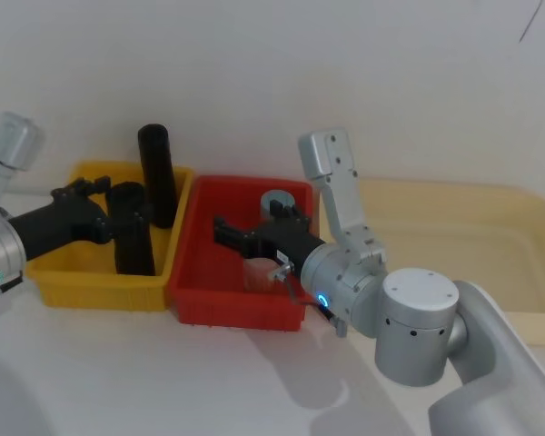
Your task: Pick up the garbage bag with the one hand and transfer it to the other hand.
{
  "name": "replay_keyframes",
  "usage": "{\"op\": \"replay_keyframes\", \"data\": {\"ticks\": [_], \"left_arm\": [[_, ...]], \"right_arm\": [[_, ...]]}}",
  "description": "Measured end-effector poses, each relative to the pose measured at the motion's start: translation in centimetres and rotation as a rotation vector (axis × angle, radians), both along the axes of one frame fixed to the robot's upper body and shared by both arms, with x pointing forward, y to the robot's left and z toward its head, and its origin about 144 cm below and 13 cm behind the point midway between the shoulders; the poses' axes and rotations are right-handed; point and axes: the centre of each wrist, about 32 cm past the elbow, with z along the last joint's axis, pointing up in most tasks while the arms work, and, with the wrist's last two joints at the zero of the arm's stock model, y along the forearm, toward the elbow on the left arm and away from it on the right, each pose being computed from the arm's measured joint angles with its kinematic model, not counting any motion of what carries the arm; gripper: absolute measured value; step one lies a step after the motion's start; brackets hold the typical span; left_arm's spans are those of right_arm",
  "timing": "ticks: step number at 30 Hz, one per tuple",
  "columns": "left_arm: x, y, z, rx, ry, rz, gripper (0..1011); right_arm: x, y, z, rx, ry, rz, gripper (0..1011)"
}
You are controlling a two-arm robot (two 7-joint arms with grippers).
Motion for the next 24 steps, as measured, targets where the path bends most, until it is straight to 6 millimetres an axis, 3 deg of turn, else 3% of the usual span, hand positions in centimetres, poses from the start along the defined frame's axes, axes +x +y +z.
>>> {"op": "replay_keyframes", "data": {"ticks": [24], "left_arm": [[1.6,-2.5,-1.5,0.042,0.025,0.021,1001]], "right_arm": [[1.5,-0.9,-1.6,-0.006,0.056,0.006,1001]]}}
